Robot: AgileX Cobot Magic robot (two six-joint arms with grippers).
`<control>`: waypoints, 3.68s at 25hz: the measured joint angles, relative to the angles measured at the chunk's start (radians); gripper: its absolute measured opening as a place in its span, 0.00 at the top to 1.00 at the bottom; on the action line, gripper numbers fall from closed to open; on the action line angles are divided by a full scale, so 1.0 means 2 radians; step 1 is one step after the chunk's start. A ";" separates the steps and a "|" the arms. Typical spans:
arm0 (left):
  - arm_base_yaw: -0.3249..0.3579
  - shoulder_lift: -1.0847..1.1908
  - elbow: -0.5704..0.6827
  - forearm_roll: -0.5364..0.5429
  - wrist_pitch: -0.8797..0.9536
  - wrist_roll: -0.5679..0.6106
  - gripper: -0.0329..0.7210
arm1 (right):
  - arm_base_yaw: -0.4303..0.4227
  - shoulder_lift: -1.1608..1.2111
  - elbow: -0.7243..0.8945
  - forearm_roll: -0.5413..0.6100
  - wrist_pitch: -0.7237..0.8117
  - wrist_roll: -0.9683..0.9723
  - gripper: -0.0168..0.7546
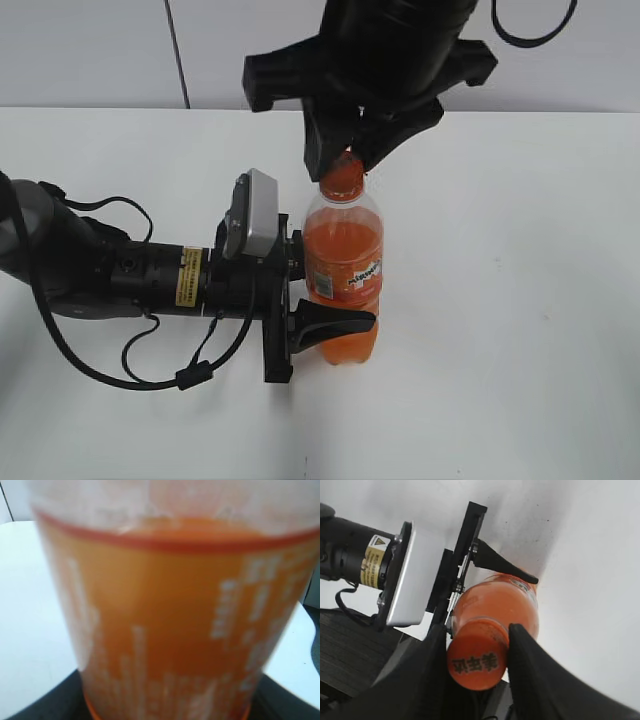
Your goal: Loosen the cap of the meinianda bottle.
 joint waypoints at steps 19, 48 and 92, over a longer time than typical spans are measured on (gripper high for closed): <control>0.000 0.000 0.000 0.007 0.000 0.000 0.43 | 0.000 0.000 -0.001 0.009 -0.002 -0.385 0.62; 0.002 0.000 -0.002 0.015 0.001 -0.001 0.43 | 0.000 0.000 -0.002 0.018 0.004 -0.788 0.62; 0.001 0.000 -0.002 0.028 -0.001 0.000 0.43 | 0.000 -0.003 -0.087 0.061 0.000 -0.305 0.50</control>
